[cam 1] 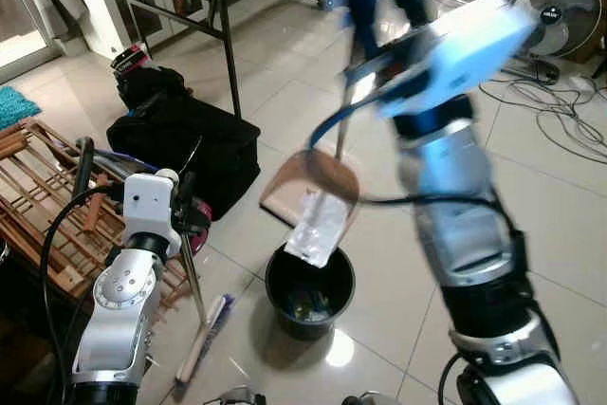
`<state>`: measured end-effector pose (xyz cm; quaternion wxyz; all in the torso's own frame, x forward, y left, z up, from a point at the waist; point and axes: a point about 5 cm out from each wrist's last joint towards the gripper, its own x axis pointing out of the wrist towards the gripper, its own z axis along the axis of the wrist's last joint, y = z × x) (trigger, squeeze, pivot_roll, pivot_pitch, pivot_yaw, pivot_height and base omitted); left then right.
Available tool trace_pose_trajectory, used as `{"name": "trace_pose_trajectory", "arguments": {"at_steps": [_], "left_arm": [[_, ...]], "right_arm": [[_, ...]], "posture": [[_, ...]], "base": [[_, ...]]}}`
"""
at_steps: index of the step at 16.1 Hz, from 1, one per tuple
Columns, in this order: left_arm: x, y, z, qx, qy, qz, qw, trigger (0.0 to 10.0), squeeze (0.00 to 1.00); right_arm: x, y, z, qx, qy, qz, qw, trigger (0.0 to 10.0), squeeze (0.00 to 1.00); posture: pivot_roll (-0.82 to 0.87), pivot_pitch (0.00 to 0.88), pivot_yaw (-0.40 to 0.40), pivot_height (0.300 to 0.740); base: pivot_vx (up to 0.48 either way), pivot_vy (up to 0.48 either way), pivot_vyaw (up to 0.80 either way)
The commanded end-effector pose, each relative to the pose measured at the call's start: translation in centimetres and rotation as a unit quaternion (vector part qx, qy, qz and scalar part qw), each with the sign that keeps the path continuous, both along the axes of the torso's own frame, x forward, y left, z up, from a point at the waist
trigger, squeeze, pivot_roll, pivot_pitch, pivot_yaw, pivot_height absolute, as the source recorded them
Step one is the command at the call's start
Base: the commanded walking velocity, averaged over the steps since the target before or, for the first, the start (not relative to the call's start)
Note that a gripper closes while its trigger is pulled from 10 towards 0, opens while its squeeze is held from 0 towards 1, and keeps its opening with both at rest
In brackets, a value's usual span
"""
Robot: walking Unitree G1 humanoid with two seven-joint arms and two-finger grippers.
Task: Sweep floor
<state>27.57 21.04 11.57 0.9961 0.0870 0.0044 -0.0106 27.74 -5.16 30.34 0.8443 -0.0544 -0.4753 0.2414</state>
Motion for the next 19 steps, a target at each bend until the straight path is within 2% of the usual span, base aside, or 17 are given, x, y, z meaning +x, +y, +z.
{"name": "trace_pose_trajectory", "arguments": {"at_steps": [1,3,5,8,9,11,12,13,14,15,17,18,19], "left_arm": [[-0.1,0.0,1.1,0.014,-0.027,-0.006,1.0,10.0,0.0],[-0.1,0.1,1.2,0.015,-0.028,-0.004,0.999,10.0,0.0],[-0.2,0.2,1.2,0.016,-0.03,-0.002,0.999,10.0,0.0],[-0.1,0.2,1.3,0.017,-0.032,-0.002,0.999,10.0,0.0],[-0.1,0.1,1.3,0.018,-0.033,-0.007,0.999,10.0,0.0],[-0.1,-0.4,0.4,0.011,-0.006,-0.021,1.0,10.0,0.0],[-0.2,-0.5,0.2,0.009,-0.007,-0.024,1.0,10.0,0.0],[-0.3,-0.6,0.1,0.005,-0.004,-0.026,1.0,10.0,0.0],[-0.7,-0.6,-0.4,0.011,0.009,-0.033,0.999,10.0,0.0],[-0.8,-0.6,-0.5,0.015,0.013,-0.034,0.999,10.0,0.0],[-1.7,-0.2,-1.3,0.017,0.035,-0.039,0.998,10.0,0.0],[-1.9,-0.1,-1.5,0.022,0.039,-0.041,0.998,10.0,0.0],[-2.0,-0.1,-1.6,0.02,0.043,-0.042,0.998,10.0,0.0]], "right_arm": [[-1.3,1.2,1.1,-0.023,-0.064,0.025,0.997,10.0,0.0],[-1.7,2.3,0.6,-0.041,-0.078,0.043,0.995,10.0,0.0],[-1.9,2.9,0.3,-0.037,-0.089,0.051,0.994,10.0,0.0],[-2.0,3.2,0.2,-0.037,-0.105,0.046,0.993,10.0,0.0],[-1.8,2.8,0.2,-0.054,-0.114,0.018,0.992,10.0,0.0],[0.6,0.0,-0.1,-0.085,-0.073,-0.09,0.99,10.0,0.0],[1.5,-1.9,-0.4,-0.075,-0.038,-0.133,0.987,10.0,0.0],[2.3,-4.8,-1.1,-0.052,0.012,-0.181,0.982,10.0,0.0],[2.6,-8.6,-2.3,-0.019,0.068,-0.232,0.97,10.0,0.0],[2.6,-9.4,-2.6,-0.014,0.077,-0.244,0.967,10.0,0.0],[2.3,-14.7,-4.4,0.018,0.141,-0.355,0.924,10.0,0.0],[2.0,-16.3,-4.8,0.019,0.151,-0.398,0.905,10.0,0.0],[1.5,-17.2,-5.3,0.016,0.154,-0.414,0.897,10.0,0.0]], "posture": [[-0.01,0.084,-0.005,0.74],[0.0,0.079,-0.008,0.74],[0.0,0.073,-0.008,0.74],[0.0,0.062,-0.006,0.74],[0.0,0.058,-0.006,0.74],[0.0,0.049,-0.016,0.74],[0.0,0.049,-0.016,0.74],[-0.01,0.049,-0.016,0.74],[-0.01,0.05,-0.013,0.74],[-0.01,0.05,-0.012,0.74],[-0.02,0.055,-0.004,0.74],[-0.02,0.059,-0.003,0.74],[-0.02,0.06,-0.003,0.74]], "base": [[0.0,0.0,0.0],[0.0,0.0,0.0],[0.0,0.0,0.0],[0.0,0.0,0.0],[0.0,0.0,0.0],[0.0,0.0,0.0],[0.0,0.0,0.0],[0.0,0.0,0.0],[0.0,0.0,0.0],[0.0,0.0,0.0],[0.0,-0.206,0.0],[0.0,-0.439,0.0],[0.0,-0.48,0.0]]}}
